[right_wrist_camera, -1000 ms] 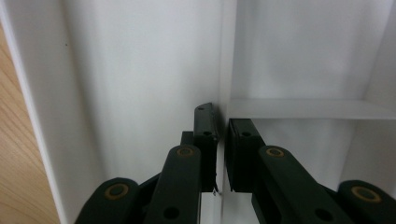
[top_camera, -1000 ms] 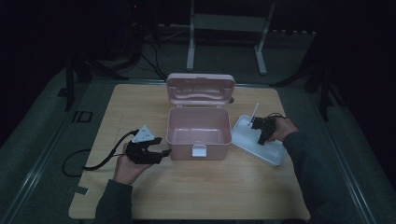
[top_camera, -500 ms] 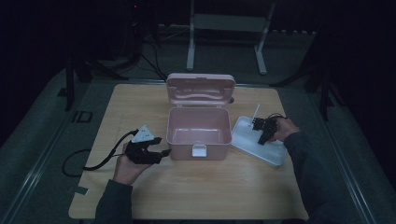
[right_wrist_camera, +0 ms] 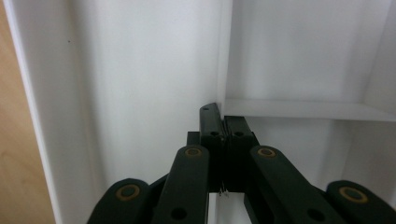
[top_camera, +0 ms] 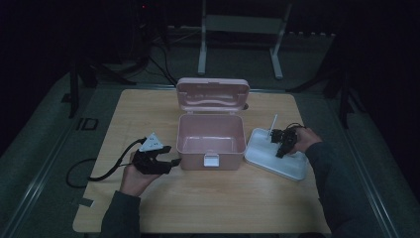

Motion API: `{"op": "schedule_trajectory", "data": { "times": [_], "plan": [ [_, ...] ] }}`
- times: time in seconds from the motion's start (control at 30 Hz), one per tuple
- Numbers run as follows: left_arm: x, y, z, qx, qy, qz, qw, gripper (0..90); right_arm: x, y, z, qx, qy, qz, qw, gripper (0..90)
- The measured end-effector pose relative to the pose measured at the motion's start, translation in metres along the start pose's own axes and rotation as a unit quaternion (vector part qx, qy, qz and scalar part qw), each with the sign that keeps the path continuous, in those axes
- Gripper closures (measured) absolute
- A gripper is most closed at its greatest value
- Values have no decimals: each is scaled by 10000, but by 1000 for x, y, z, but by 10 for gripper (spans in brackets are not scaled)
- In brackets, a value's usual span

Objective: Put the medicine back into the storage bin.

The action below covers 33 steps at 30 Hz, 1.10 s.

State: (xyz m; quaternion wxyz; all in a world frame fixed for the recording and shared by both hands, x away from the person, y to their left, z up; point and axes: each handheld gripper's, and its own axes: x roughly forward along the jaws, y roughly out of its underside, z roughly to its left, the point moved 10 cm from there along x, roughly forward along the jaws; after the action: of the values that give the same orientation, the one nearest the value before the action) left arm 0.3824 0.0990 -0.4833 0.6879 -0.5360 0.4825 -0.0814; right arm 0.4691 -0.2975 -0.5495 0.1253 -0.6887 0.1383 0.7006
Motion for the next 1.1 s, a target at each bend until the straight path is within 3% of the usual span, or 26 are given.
{"op": "schedule_trajectory", "data": {
  "times": [0.17,0.43,0.6,0.8,1.1],
  "plan": [
    [1,0,0,-7,15,9,10000,370,-9,8,7,-135,-74,58,9999,894],
    [1,0,-1,-9,15,9,10000,370,-34,16,20,-347,-194,-97,9992,895],
    [2,1,-1,-1,24,43,10000,370,-59,23,27,-470,-227,-194,9984,895],
    [3,1,-1,-3,38,36,10000,370,-99,26,32,-647,-77,-339,9973,895],
    [3,1,-1,8,38,37,10000,370,-148,3,46,-1059,87,-411,9935,895]
  ]
}}
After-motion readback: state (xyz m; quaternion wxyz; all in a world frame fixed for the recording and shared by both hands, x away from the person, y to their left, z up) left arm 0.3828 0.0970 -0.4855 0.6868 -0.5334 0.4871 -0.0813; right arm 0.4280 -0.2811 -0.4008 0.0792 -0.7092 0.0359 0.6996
